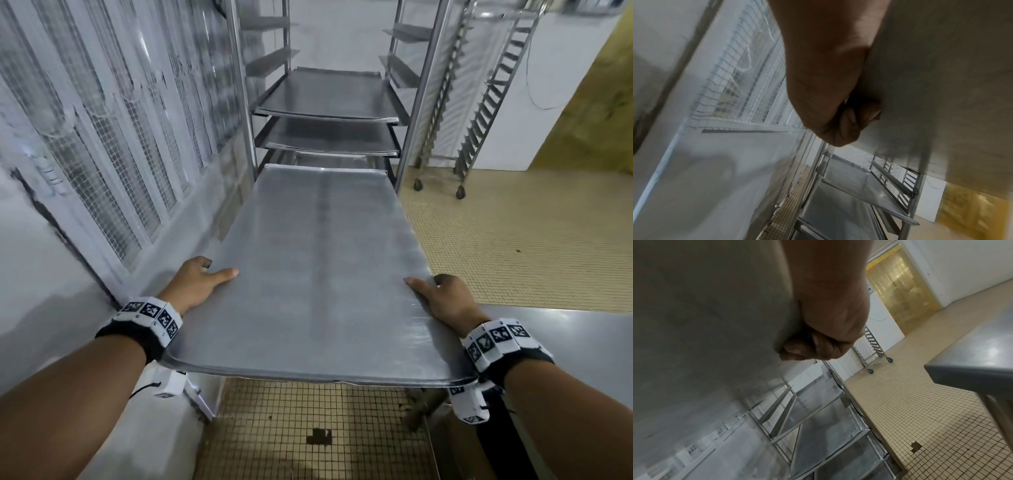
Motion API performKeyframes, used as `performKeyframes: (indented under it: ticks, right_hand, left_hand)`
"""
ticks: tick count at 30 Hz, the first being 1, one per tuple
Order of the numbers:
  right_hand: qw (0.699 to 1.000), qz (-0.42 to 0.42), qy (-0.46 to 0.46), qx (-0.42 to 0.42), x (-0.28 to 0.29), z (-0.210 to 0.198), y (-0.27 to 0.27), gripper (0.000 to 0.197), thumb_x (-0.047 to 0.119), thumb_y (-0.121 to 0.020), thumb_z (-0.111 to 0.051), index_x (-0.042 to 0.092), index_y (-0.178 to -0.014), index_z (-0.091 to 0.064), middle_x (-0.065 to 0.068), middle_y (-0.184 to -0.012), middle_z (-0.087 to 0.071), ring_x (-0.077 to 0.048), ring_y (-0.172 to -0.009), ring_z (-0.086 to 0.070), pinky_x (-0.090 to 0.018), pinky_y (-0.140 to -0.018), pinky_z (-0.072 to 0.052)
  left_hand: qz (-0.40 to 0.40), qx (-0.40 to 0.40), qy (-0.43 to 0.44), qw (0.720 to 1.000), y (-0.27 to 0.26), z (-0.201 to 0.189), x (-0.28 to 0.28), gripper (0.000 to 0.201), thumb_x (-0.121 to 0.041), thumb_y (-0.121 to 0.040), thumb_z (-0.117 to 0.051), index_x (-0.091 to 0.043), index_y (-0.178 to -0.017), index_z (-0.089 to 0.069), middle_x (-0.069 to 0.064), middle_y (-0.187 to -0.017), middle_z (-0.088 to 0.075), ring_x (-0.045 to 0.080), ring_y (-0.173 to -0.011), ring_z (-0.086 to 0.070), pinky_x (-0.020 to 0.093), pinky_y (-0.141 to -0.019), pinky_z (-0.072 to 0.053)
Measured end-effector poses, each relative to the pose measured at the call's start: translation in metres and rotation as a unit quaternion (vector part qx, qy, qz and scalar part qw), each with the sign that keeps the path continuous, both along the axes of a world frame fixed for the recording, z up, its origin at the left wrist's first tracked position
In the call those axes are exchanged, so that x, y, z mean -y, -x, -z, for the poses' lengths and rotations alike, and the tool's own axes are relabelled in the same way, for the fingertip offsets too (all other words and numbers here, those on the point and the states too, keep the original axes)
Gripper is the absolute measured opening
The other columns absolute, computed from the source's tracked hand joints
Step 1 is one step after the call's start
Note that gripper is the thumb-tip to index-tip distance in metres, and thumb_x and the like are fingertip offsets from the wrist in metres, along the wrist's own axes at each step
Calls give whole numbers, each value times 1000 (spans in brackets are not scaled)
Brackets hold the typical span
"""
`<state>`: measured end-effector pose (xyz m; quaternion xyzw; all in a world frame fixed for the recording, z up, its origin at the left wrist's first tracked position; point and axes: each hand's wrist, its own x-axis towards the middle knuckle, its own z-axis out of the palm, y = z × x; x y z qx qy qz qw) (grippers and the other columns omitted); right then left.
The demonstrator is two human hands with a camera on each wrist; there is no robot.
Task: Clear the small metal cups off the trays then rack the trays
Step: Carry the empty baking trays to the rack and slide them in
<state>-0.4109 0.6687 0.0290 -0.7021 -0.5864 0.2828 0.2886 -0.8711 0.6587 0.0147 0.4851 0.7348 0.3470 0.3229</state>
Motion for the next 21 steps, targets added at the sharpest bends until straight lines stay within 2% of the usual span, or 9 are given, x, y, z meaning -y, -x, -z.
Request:
performKeyframes:
  ticks: [3, 4, 6, 7, 9, 11, 15, 17, 21]
  right_hand:
    - [1000, -1, 11, 10, -22, 3, 1, 48, 57, -86, -67, 16, -64, -56, 2, -63, -62, -14, -60, -58, -24, -50, -35]
    - [1000, -3, 13, 5, -31, 4, 1, 45, 55, -87, -67, 17, -66, -57, 3, -64, -61, -12, -60, -58, -21, -49, -34]
    - [1000, -6, 20, 1, -50, 6, -1, 42, 53, -88, -67, 15, -71, -60, 5, -68, -62, -11, -63, -59, -20, -50, -35]
    - [1000, -9, 19, 1, -62, 10, -3, 42, 53, -88, -67, 14, -75, -63, 4, -70, -64, -13, -66, -61, -21, -51, -37]
    - [1000, -12, 14, 1, -87, 15, -7, 45, 57, -86, -67, 12, -81, -67, 2, -75, -67, -18, -72, -65, -25, -56, -41]
    - [1000, -16, 16, 1, -111, 18, -9, 44, 58, -86, -67, 13, -84, -68, 0, -79, -68, -17, -73, -64, -28, -63, -44]
    - [1000, -23, 13, -16, -157, 25, -17, 45, 57, -84, -69, 13, -88, -70, -1, -84, -70, -18, -77, -66, -30, -71, -49]
    - [999, -24, 15, -19, -176, 28, -23, 49, 59, -83, -69, 11, -90, -71, -1, -86, -72, -20, -79, -68, -32, -73, -51]
    - [999, -38, 16, -27, -201, 30, -31, 45, 57, -84, -69, 12, -83, -69, 1, -81, -71, -20, -77, -68, -28, -63, -48]
  left_hand:
    - [-3, 6, 5, 1000, 1, 4, -23, 31, -36, -82, -82, -14, -92, -62, 3, -94, -65, 15, -78, -63, 31, -74, -54]
    - [-2, 5, 8, 1000, 2, 6, -32, 37, -40, -80, -83, -11, -95, -64, 3, -95, -68, 18, -81, -66, 35, -80, -57]
    - [-6, 1, 10, 1000, 6, 9, -48, 72, -59, -69, -86, -7, -114, -66, 7, -107, -72, 25, -93, -70, 44, -91, -57]
    - [-5, -2, 8, 1000, 17, 23, -63, 88, -71, -60, -85, -8, -119, -66, 8, -110, -73, 26, -95, -72, 46, -92, -58]
    - [-3, -1, 9, 1000, 34, 50, -96, 101, -82, -50, -82, -11, -120, -67, 7, -110, -75, 26, -95, -73, 49, -92, -58]
    - [-9, -2, 3, 1000, 25, 43, -112, 91, -80, -54, -80, -12, -114, -70, 6, -106, -76, 25, -92, -74, 48, -90, -59]
    - [11, -22, 1, 1000, -9, 13, -135, 42, -53, -76, -81, -16, -94, -77, 1, -87, -78, 23, -79, -75, 39, -76, -61]
    - [10, -24, -4, 1000, -16, 15, -149, 34, -47, -81, -80, -15, -93, -77, 1, -86, -78, 23, -78, -75, 37, -75, -60]
    - [7, -10, -19, 1000, -25, 20, -170, 35, -41, -83, -81, -10, -98, -75, 3, -90, -77, 21, -80, -75, 35, -75, -60]
